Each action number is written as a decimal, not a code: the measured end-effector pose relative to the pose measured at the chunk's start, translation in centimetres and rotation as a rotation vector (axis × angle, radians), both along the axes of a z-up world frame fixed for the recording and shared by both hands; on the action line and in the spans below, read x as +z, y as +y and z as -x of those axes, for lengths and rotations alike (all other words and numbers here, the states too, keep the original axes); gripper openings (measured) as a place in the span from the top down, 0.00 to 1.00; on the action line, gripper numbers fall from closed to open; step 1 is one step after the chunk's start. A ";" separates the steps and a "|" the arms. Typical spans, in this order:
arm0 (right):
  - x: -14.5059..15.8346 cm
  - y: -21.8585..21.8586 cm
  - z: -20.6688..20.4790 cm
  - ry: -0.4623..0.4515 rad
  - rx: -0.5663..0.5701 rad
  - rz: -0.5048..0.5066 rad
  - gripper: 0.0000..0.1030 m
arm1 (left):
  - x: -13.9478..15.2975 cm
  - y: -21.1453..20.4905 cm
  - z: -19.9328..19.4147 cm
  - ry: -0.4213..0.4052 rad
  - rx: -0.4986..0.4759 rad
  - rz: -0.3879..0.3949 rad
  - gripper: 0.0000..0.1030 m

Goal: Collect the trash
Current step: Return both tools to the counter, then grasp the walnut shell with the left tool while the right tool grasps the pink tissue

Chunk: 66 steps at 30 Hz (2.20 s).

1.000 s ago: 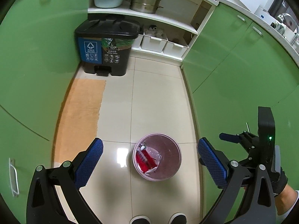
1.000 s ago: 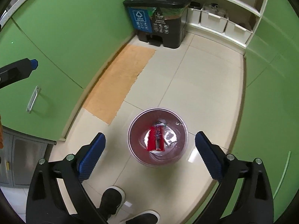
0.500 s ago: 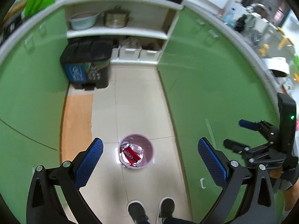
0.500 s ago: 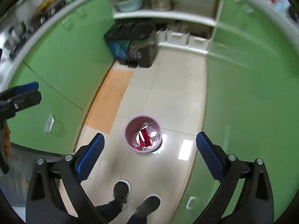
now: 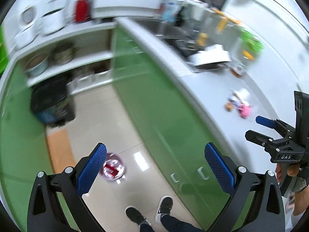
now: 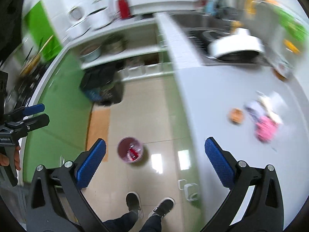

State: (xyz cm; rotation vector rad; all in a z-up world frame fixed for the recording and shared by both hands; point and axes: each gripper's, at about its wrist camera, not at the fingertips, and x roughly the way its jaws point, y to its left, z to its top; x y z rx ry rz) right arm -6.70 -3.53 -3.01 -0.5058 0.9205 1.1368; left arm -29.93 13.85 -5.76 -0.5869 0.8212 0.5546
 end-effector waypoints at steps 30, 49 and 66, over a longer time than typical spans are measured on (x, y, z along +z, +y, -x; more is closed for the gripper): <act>-1.8 -14.6 -19.5 0.044 -0.395 0.032 0.03 | -4.8 -8.3 -32.6 0.136 -0.491 -0.071 0.06; -4.3 -12.8 -21.8 0.098 -0.420 0.056 0.03 | -10.4 -7.4 -37.1 0.231 -0.544 -0.042 0.70; -5.7 -4.5 -21.2 0.138 -0.238 0.038 0.04 | -4.1 -5.1 -34.0 0.129 -0.473 -0.019 0.70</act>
